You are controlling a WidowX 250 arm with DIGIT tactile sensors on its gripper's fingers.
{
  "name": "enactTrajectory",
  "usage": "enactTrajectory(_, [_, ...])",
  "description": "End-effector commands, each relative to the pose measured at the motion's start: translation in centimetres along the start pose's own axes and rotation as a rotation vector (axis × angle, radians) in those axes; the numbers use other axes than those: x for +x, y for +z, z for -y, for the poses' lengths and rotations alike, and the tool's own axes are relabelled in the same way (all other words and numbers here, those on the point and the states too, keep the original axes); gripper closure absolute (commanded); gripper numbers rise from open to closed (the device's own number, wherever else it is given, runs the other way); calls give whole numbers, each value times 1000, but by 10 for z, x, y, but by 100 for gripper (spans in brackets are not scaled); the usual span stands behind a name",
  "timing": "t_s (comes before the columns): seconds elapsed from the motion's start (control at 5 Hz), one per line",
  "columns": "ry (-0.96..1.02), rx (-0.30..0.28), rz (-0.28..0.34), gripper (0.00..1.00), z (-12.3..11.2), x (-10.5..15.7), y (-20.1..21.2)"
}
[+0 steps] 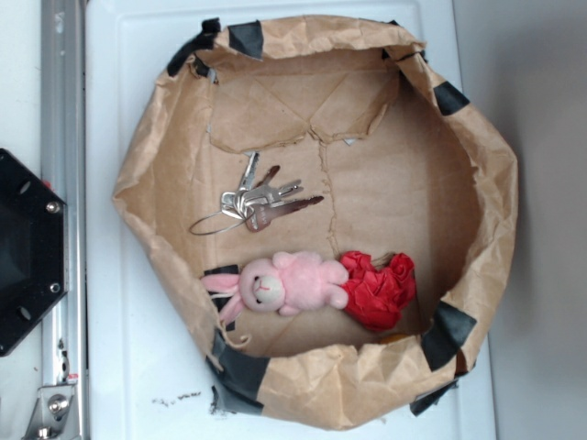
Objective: Grab the silver keys.
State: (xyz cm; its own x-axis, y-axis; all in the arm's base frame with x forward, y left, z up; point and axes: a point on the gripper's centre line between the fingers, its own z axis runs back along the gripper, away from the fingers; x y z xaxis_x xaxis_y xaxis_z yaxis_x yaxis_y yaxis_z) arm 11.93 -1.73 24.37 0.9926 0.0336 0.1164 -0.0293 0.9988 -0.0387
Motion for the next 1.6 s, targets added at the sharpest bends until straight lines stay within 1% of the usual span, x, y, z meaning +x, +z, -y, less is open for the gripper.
enactTrajectory(0.0, [0,0,0,0,0,0,0])
enactTrajectory(0.2, [-54,16,29,0,-2,34,-15])
enactTrajectory(0.4, [-92,28,35,0,0,53,-30])
enactTrajectory(0.6, [-75,26,29,0,-5,75,-42])
enactTrajectory(0.8, [-26,44,45,0,-22,84,-67])
enactTrajectory(1.0, [49,75,25,0,-64,91,-96])
enactTrajectory(1.2, [86,135,7,0,-84,94,-109])
enactTrajectory(1.4, [86,135,7,0,-84,94,-109])
